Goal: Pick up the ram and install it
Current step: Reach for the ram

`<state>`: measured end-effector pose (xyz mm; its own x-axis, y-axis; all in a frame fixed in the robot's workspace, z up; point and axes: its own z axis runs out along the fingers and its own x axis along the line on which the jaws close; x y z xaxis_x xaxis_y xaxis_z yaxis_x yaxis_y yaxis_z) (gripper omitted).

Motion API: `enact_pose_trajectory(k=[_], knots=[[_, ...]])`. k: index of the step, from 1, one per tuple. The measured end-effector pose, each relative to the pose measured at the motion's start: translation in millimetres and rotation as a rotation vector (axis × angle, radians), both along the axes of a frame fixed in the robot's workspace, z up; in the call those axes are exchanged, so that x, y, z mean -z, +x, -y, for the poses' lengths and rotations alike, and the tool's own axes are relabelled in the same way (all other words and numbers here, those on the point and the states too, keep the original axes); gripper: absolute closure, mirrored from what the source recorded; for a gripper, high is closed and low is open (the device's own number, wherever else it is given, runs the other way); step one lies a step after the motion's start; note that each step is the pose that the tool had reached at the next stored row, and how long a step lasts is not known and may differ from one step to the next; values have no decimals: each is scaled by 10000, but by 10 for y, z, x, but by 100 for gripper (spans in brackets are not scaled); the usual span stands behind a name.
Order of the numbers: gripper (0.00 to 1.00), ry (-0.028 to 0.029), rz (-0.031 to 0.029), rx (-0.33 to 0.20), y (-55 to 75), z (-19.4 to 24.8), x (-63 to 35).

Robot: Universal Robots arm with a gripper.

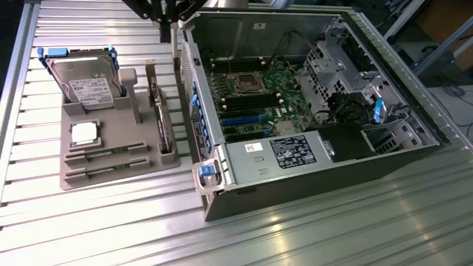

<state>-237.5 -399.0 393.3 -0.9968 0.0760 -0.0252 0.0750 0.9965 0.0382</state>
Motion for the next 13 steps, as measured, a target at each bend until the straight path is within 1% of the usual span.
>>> enact_pose_trajectory(k=[3,5,6,7,10,13], knots=[[89,1,1,2,-111,0,0],[89,0,1,1,-230,0,0],[89,1,2,2,-321,0,1],[89,1,2,1,-373,0,1],[89,0,2,1,-478,0,2],[89,0,2,1,-626,0,4]])
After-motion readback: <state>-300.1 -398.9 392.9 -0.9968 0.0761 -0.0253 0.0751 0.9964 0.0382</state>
